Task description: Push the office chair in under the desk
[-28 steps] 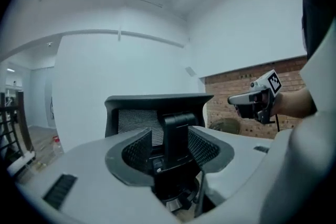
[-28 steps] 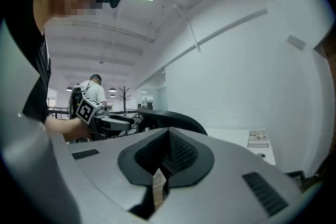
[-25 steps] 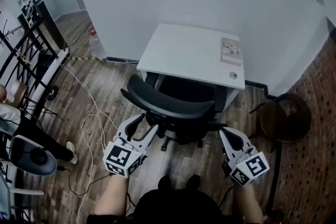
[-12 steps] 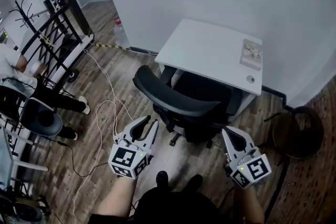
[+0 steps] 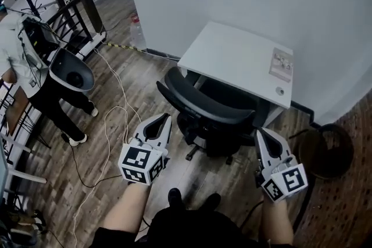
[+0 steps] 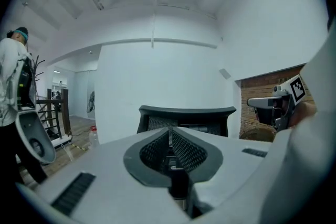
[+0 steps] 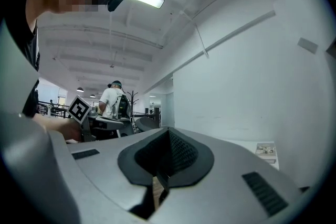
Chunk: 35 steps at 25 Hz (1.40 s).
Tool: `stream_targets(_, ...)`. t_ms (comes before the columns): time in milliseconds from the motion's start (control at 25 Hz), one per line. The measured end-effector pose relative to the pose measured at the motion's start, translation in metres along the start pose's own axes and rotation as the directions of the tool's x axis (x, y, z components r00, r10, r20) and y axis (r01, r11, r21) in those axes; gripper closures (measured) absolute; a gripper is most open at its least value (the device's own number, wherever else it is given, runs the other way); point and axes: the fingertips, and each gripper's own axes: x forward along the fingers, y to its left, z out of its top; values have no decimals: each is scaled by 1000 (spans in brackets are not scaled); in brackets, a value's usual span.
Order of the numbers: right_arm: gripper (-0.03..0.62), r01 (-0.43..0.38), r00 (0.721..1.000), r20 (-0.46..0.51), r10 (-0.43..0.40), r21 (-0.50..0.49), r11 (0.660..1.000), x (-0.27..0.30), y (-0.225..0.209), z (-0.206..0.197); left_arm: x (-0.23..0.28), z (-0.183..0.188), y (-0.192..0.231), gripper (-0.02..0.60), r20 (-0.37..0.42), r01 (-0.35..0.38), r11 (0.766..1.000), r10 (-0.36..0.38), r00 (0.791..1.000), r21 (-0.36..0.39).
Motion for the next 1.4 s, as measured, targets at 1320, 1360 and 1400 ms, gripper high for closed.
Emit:
stream_targets(1320, 591, 200, 980, -14, -199, 54, 978, 8, -87, -17, 70, -12, 37, 555, -33, 25, 999, -26, 999, -24)
stream_targets(1360, 591, 214, 977, -12, -213, 49, 976, 15, -89, -15, 76, -9, 47, 555, -32, 29, 999, -29, 999, -20)
stream_targets(1400, 591, 227, 974, -9, -227, 44, 973, 22, -91, -11, 83, -6, 56, 555, -31, 33, 999, -33, 999, -18)
